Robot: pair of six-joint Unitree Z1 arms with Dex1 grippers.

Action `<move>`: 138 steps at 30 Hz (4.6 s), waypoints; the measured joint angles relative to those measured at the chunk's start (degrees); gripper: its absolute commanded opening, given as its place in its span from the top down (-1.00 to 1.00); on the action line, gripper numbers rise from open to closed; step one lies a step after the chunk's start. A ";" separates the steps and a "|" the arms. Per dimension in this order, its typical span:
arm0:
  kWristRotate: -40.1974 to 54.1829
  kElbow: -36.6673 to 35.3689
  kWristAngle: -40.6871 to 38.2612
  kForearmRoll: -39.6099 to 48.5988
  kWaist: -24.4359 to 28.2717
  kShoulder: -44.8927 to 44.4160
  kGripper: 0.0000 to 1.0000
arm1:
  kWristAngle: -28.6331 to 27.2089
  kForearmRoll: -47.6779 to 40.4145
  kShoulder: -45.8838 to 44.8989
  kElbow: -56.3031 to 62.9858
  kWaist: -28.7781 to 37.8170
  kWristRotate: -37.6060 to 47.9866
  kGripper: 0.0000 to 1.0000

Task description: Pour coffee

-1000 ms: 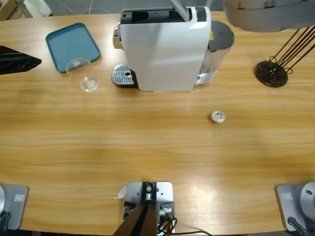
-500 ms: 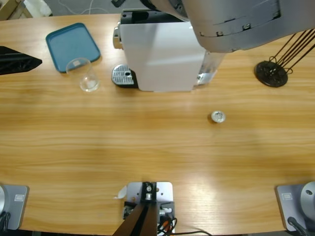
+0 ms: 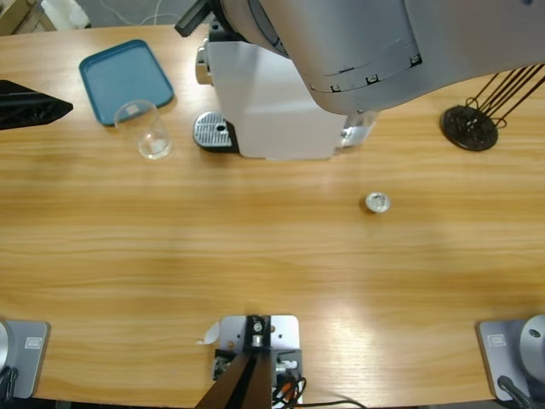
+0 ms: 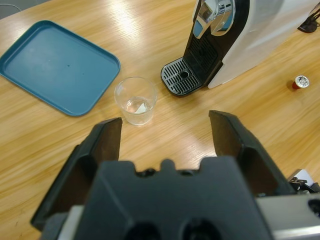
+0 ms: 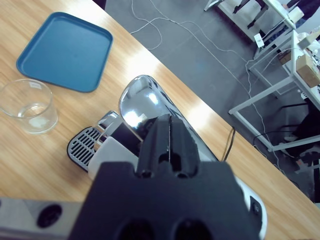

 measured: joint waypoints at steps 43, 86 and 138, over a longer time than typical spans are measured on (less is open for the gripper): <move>0.00 0.00 0.00 1.29 0.00 -0.03 -0.49 | 4.41 -2.03 1.71 0.21 -1.90 3.97 1.00; 0.00 -0.07 -0.01 1.82 -0.08 -0.15 -0.83 | 21.78 20.64 -14.42 -1.12 -10.28 5.44 -1.00; 0.88 19.28 -0.59 -33.67 3.09 21.88 -0.86 | 30.40 13.76 -45.72 43.03 -21.31 20.45 -1.00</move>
